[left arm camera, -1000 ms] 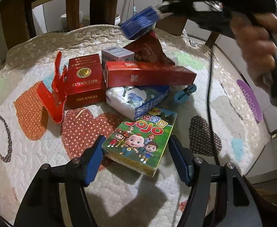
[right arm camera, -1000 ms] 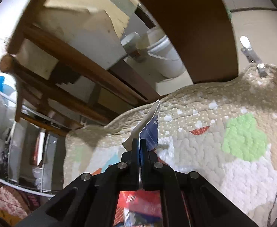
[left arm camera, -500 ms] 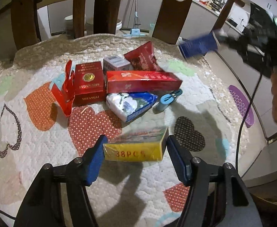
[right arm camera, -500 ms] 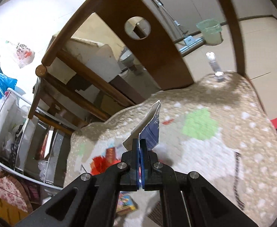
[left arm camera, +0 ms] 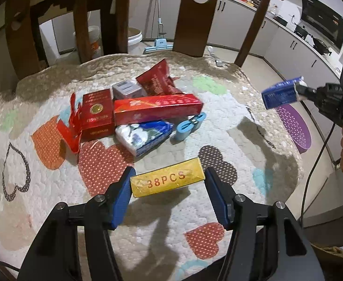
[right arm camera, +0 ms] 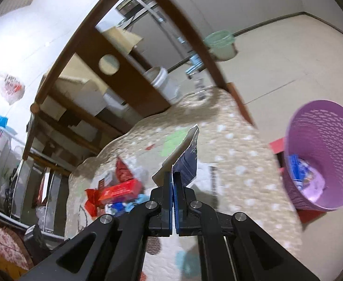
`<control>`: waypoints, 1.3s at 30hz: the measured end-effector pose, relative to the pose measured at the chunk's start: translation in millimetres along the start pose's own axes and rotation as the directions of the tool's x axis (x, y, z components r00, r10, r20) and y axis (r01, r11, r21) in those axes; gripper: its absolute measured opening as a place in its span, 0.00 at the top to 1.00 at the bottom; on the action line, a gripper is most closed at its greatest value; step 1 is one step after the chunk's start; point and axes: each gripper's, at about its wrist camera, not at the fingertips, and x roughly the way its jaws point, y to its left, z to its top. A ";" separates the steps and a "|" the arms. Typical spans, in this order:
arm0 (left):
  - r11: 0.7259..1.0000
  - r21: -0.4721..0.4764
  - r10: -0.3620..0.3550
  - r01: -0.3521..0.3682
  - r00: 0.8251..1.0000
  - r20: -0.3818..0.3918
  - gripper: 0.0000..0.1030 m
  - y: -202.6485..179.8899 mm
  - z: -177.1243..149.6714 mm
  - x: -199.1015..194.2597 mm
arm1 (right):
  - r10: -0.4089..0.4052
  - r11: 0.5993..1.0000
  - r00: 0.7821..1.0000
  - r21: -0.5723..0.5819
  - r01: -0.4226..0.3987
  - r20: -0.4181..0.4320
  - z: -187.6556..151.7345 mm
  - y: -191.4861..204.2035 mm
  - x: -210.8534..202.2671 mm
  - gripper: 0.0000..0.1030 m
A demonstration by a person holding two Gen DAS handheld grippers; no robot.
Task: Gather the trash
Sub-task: 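Carry the yellow box and blue packet over the purple wastebasket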
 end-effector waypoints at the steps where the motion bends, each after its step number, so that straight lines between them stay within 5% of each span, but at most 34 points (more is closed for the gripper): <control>1: 1.000 0.008 0.000 0.000 1.000 0.002 0.42 -3.1 1.3 -0.4 | -0.007 1.000 1.000 0.010 0.007 0.008 0.2 -7.0 -5.5 0.99; 20: 0.977 0.208 -0.043 0.036 0.999 0.026 0.42 -99.5 43.4 6.9 | -0.102 0.989 0.988 0.123 0.088 0.115 7.7 -97.8 -80.8 0.99; 39: 0.901 0.395 -0.180 0.178 0.983 -0.032 0.42 -228.7 97.2 50.1 | -0.172 0.964 0.974 0.231 0.135 0.149 10.6 -172.4 -110.7 0.99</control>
